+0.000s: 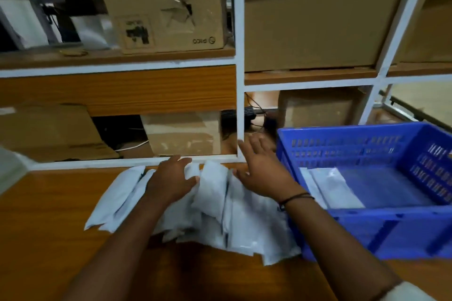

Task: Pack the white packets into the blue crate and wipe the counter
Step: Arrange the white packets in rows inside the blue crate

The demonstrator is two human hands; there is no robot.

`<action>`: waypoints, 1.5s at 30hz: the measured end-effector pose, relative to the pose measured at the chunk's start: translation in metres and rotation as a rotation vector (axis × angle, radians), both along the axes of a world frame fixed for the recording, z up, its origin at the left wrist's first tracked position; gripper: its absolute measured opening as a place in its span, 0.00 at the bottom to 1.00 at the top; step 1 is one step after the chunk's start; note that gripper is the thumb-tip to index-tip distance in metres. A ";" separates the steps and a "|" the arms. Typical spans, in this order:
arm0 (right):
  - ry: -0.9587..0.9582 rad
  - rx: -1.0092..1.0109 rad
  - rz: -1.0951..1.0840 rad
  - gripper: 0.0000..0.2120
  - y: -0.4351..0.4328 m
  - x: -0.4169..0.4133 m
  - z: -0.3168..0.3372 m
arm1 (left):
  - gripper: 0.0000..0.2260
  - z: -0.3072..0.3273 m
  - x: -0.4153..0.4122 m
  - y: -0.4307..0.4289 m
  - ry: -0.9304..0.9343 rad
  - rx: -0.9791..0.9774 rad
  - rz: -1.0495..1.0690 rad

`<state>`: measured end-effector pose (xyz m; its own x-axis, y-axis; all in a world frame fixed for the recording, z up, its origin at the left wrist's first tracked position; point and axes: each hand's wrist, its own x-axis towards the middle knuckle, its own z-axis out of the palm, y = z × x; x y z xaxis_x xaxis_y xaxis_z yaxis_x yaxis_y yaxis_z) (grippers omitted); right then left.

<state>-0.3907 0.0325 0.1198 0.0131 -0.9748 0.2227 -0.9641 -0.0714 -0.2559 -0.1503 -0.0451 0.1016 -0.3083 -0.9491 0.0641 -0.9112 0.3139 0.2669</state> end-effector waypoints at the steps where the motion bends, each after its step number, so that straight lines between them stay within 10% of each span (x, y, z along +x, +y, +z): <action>1: -0.003 0.048 -0.013 0.37 -0.006 0.017 -0.011 | 0.31 -0.009 0.016 -0.004 -0.006 0.029 0.009; 12: -0.302 0.232 -0.231 0.48 -0.048 0.113 -0.101 | 0.37 -0.082 0.055 -0.015 0.171 0.224 0.024; 19: -0.065 0.318 -0.173 0.28 -0.047 0.129 -0.133 | 0.37 -0.102 0.050 -0.027 0.163 0.260 0.008; 29: -0.056 0.103 -0.272 0.30 -0.048 0.123 -0.123 | 0.31 -0.103 0.051 -0.036 0.201 0.230 0.071; 45: -0.084 0.399 -0.276 0.38 -0.079 0.124 -0.126 | 0.38 -0.095 0.045 -0.040 0.083 0.193 0.136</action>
